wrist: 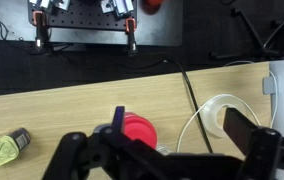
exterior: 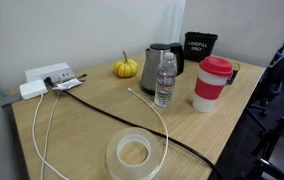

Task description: Take the lid on the cup and put it on the table

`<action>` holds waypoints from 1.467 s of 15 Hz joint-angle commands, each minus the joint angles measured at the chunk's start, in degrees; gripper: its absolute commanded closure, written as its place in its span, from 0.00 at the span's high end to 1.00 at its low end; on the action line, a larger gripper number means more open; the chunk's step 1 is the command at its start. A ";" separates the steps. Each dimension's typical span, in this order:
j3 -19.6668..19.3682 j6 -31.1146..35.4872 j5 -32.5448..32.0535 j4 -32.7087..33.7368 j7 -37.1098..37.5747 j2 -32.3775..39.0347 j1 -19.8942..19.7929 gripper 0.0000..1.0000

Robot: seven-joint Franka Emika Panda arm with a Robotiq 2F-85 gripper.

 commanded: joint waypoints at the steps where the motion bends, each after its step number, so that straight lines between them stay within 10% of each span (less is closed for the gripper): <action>1: 1.07 -0.26 0.43 0.14 -0.53 0.05 -1.38 1.00; 22: 2.04 8.80 -6.16 -1.64 -3.63 -0.28 -1.04 1.00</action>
